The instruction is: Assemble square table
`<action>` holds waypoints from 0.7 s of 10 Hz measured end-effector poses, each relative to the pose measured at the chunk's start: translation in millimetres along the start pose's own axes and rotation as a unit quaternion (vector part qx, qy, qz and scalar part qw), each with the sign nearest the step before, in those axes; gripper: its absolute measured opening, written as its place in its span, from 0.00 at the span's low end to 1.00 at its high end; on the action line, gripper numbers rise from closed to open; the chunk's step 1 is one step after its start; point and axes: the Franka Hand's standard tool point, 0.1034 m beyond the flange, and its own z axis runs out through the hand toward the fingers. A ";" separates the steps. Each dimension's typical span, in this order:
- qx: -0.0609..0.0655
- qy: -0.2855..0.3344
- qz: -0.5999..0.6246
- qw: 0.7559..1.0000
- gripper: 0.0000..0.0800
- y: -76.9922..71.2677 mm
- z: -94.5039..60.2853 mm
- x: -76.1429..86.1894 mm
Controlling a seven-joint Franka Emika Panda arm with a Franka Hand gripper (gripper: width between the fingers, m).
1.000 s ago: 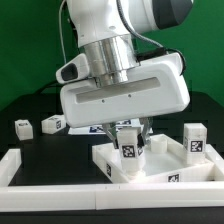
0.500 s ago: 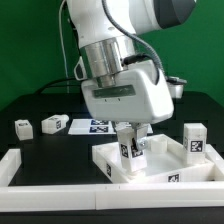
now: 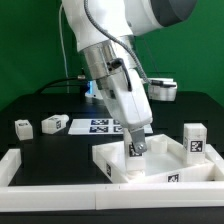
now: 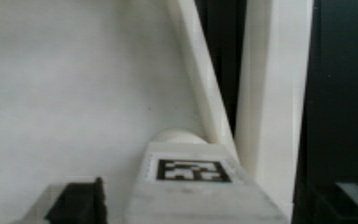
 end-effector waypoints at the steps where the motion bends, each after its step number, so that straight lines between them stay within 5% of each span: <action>1: -0.009 0.007 -0.084 0.996 0.77 -1.1 -0.9 -3.6; 3: -0.016 0.013 -0.251 0.968 0.80 -2.9 -1.8 -5.0; 6: -0.018 0.011 -0.342 0.939 0.81 -2.5 -1.6 -4.1; 7: -0.028 0.017 -0.426 0.904 0.81 -2.7 -3.2 -1.8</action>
Offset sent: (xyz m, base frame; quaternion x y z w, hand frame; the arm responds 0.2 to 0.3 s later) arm 0.0000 0.0000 0.0000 0.0000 0.0000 -0.1296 0.9916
